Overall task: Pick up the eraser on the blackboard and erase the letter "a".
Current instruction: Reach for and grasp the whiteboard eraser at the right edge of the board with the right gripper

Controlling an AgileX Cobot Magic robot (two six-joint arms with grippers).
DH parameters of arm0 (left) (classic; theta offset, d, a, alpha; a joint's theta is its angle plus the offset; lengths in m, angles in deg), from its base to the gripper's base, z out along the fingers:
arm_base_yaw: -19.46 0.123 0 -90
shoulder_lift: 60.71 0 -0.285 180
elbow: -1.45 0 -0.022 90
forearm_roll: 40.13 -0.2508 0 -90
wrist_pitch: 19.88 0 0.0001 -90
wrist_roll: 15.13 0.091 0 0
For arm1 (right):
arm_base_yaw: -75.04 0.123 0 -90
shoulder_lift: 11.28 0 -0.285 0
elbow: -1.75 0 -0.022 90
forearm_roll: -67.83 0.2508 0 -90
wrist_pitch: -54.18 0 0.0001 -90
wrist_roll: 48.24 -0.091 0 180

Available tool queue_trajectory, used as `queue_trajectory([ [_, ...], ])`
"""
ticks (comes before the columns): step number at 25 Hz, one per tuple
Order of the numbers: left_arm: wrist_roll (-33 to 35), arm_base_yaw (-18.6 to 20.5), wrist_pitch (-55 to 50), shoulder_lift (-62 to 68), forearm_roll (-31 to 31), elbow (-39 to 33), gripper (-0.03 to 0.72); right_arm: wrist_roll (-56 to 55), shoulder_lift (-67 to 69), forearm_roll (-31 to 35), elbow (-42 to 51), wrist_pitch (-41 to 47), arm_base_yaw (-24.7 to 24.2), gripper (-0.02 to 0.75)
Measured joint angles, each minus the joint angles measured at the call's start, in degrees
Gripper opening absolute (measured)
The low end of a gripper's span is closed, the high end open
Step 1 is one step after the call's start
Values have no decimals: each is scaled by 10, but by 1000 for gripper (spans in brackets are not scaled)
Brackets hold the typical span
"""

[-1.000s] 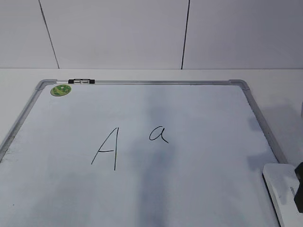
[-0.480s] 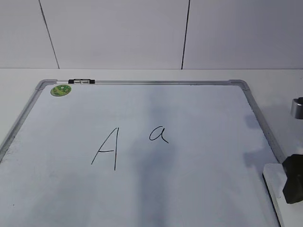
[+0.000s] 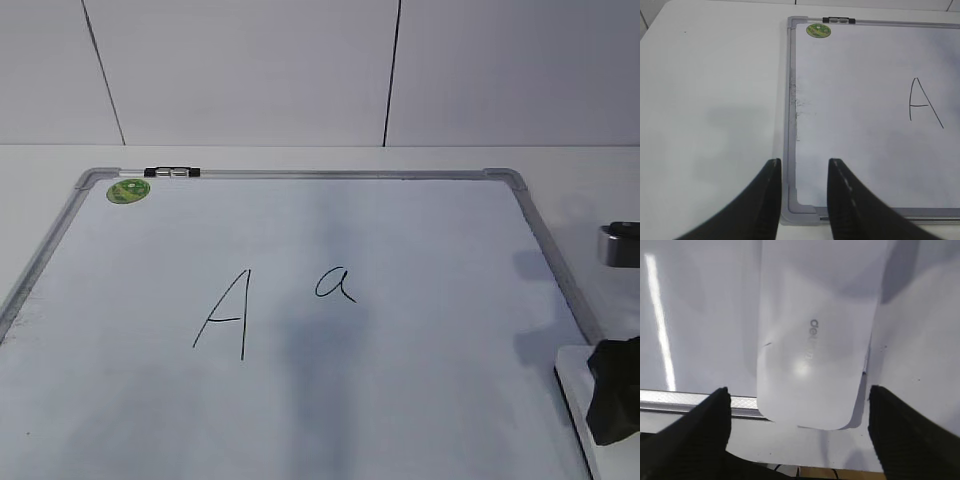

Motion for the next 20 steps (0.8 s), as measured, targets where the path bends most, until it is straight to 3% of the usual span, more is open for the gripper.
queue_trajectory([
  [20, 0, -1, 0, 0, 20, 0, 235, -56, 36, -17, 0, -40, 0, 674],
])
